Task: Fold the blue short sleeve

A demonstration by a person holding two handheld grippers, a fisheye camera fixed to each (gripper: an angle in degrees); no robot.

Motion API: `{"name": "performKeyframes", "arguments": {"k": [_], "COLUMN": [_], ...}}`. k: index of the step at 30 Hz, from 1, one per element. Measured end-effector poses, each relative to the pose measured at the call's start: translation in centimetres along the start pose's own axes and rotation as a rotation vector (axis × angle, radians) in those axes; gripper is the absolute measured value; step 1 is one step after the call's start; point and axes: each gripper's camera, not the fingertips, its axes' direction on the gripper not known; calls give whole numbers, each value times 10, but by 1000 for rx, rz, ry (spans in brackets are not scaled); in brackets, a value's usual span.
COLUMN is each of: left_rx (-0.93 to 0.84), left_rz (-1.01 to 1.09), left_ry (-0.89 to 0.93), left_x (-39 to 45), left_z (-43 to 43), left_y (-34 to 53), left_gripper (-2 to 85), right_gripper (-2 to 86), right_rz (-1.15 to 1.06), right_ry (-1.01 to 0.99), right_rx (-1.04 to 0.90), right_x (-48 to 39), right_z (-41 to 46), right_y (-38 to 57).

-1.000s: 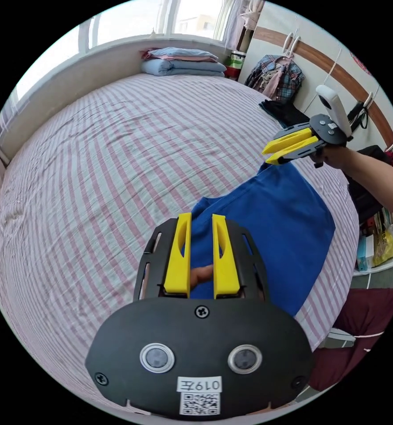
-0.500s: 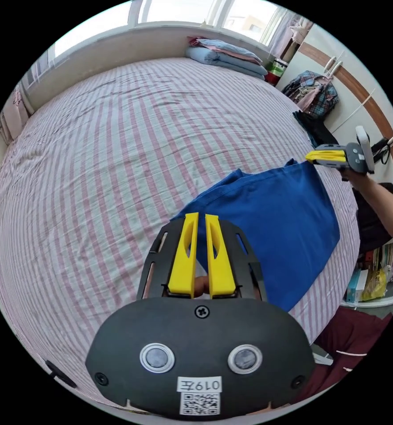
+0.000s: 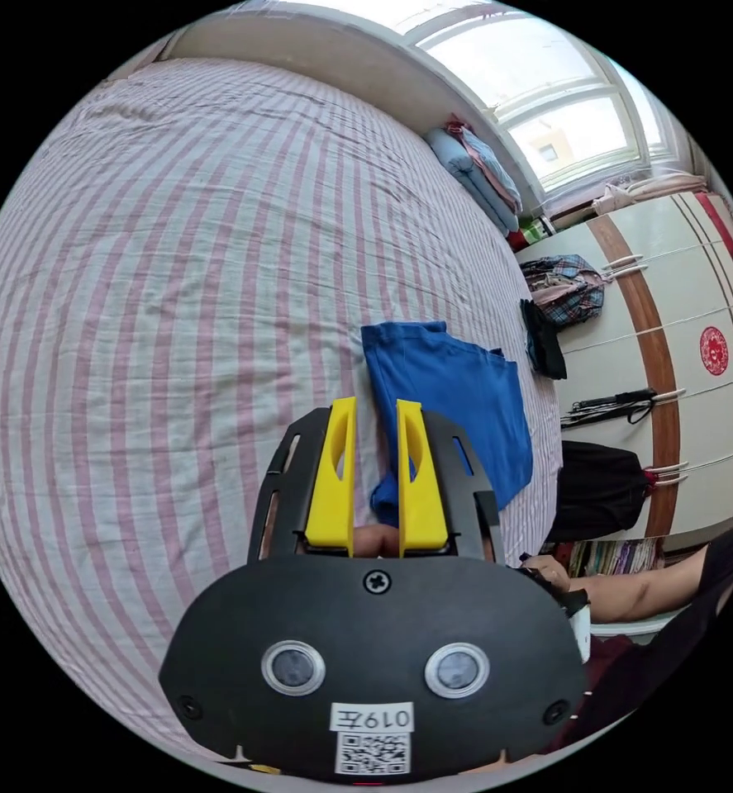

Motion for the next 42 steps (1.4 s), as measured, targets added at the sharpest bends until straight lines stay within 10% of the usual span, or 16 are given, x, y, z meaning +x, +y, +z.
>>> {"name": "performKeyframes", "arguments": {"k": [29, 42], "left_rx": [-139, -339], "left_rz": [-127, -306], "left_ry": [185, 339], "left_x": [-82, -92], "left_z": [77, 121], "left_y": [-14, -52], "left_gripper": [146, 185], "right_gripper": [46, 0], "right_rz": [21, 500], "right_ry": [171, 25], "right_rx": [-215, -71], "right_x": [-69, 17], "right_z": [-26, -68], "right_y": [-129, -53]}}
